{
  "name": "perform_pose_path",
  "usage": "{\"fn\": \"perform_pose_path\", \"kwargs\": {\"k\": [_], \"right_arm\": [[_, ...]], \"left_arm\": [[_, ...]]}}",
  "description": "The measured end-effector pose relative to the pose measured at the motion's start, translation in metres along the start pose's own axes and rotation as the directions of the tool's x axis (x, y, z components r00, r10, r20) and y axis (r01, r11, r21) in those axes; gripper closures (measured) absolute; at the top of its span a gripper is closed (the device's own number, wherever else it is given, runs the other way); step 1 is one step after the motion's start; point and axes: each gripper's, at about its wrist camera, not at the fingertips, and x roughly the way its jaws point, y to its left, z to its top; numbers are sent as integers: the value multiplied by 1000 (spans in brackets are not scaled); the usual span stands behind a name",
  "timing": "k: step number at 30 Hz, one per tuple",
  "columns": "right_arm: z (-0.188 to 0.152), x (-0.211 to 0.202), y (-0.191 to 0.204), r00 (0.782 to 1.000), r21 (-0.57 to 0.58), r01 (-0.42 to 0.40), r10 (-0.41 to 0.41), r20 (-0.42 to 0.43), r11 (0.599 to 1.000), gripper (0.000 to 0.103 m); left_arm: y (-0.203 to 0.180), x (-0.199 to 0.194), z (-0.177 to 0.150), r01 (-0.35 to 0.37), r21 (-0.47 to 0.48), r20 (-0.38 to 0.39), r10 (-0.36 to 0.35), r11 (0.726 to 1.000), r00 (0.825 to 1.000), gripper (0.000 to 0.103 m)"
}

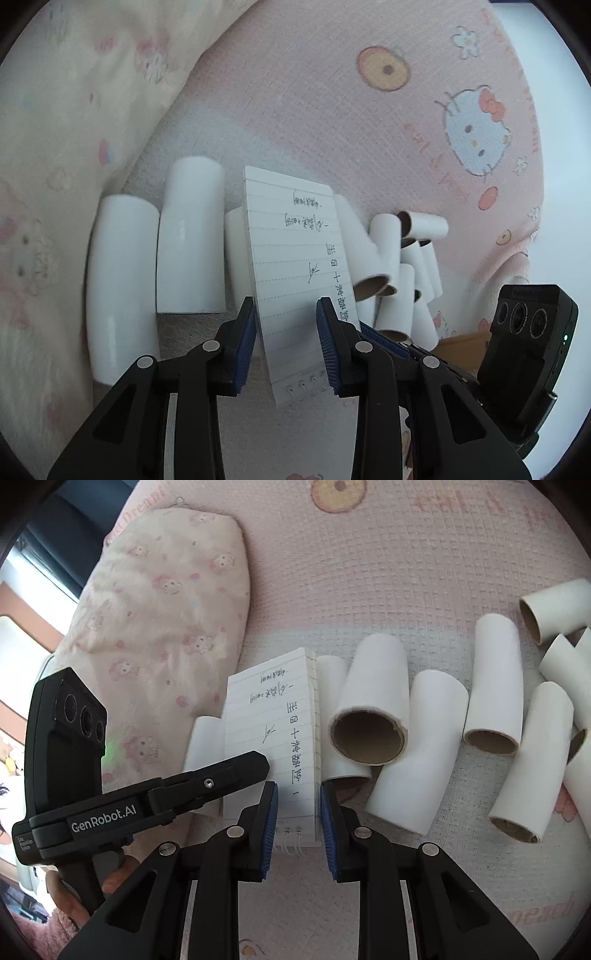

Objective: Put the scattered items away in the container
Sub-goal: 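Lift the notepad with the right gripper and carry it toward the cardboard box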

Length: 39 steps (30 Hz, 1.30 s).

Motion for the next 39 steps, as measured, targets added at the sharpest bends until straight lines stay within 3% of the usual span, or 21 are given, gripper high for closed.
{"fn": "perform_pose_path", "kwargs": {"k": [8, 16, 26, 35, 39], "right_arm": [[4, -48, 16, 995, -6, -29, 30, 91, 1000, 83], [4, -117, 36, 978, -71, 8, 7, 209, 997, 83], [-15, -190, 23, 954, -52, 72, -53, 295, 996, 82], [-37, -247, -9, 924, 45, 190, -194, 329, 981, 81], [-47, -271, -32, 923, 96, 212, -232, 307, 973, 81]], "left_arm": [[-50, -45, 4, -5, 98, 102, -5, 995, 995, 68], [-111, -82, -1, 39, 200, 154, -71, 979, 986, 68], [-192, -93, -22, 23, 400, 164, -96, 916, 982, 68], [-258, -65, -42, 125, 487, 53, -172, 865, 984, 68], [-288, -49, -57, 172, 514, -22, -188, 840, 982, 68]]}}
